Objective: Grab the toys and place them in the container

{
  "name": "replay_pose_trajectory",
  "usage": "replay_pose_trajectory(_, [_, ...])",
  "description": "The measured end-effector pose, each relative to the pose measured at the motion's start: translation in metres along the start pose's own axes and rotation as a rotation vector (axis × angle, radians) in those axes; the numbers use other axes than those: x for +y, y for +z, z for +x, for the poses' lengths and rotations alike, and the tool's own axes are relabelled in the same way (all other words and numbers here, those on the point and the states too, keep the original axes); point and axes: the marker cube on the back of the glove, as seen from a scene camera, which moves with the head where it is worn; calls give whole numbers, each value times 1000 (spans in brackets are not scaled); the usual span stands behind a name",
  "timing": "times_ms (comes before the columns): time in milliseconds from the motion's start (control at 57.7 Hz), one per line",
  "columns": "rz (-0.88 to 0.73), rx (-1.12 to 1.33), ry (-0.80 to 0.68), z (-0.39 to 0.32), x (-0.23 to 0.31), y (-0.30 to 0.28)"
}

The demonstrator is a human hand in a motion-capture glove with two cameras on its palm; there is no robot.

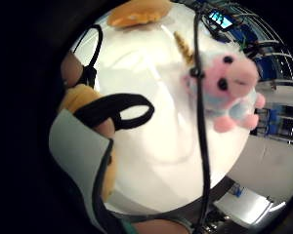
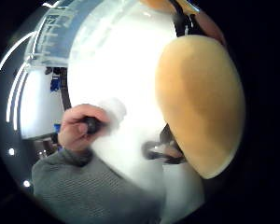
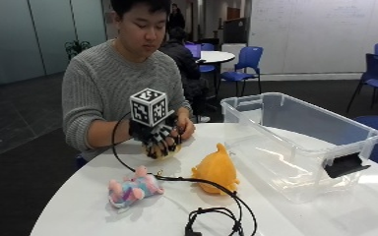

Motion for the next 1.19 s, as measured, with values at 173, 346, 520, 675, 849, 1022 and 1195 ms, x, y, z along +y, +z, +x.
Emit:
replay_pose_trajectory(173, [187,-14,-49,-14,9,-103])
replay_pose_trajectory(346, [270,-3,-65,-21,5,-150])
replay_pose_trajectory(520, [272,1,-111,-40,-14,-164])
replay_pose_trajectory(675, [310,-118,-304,-101,-69,-200])
replay_pose_trajectory(849, [271,-251,-300,-160,-194,-212])
replay_pose_trajectory(1022, [132,-150,-313,-236,-266,-144])
replay_pose_trajectory(1195, [52,-87,-326,-263,-288,-101])
